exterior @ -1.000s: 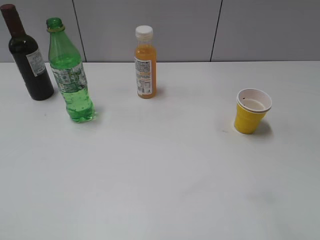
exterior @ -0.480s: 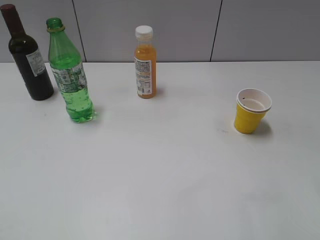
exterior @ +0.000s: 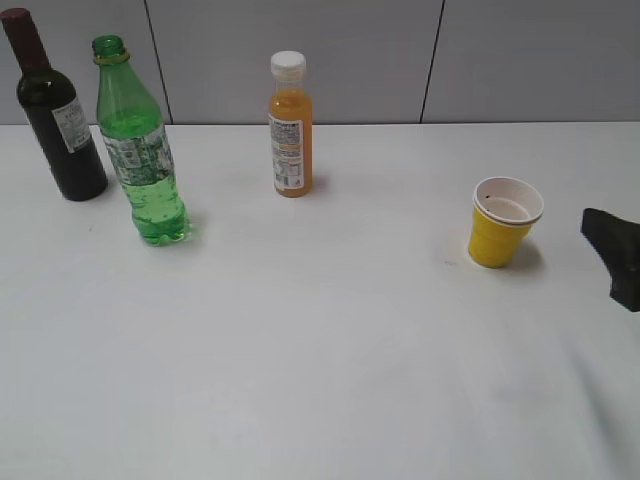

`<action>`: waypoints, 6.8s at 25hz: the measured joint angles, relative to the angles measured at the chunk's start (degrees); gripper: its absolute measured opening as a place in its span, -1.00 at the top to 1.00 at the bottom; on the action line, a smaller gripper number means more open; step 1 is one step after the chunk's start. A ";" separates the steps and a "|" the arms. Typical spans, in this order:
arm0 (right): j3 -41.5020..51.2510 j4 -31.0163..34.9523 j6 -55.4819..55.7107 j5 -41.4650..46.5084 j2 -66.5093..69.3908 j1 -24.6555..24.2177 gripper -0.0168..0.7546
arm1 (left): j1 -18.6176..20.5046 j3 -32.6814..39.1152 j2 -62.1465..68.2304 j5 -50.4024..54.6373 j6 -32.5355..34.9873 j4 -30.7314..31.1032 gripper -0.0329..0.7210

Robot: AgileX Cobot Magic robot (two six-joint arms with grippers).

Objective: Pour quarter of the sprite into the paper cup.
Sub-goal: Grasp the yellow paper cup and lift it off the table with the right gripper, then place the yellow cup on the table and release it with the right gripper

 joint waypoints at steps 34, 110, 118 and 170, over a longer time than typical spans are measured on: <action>-0.38 -0.91 5.16 -39.69 42.25 1.09 -0.79 | 0.00 0.00 0.00 0.00 0.00 -0.04 -0.64; -24.88 2.22 5.24 -37.73 68.03 1.09 -0.21 | 0.00 0.00 0.00 0.00 0.00 -0.04 -0.64; -22.99 -6.33 4.97 -37.40 61.10 1.09 -0.21 | 0.00 0.00 0.00 0.00 0.00 -0.04 -0.64; -52.74 -73.27 33.09 -28.44 74.71 14.36 -0.20 | 0.00 0.00 0.00 0.00 0.00 -0.04 -0.64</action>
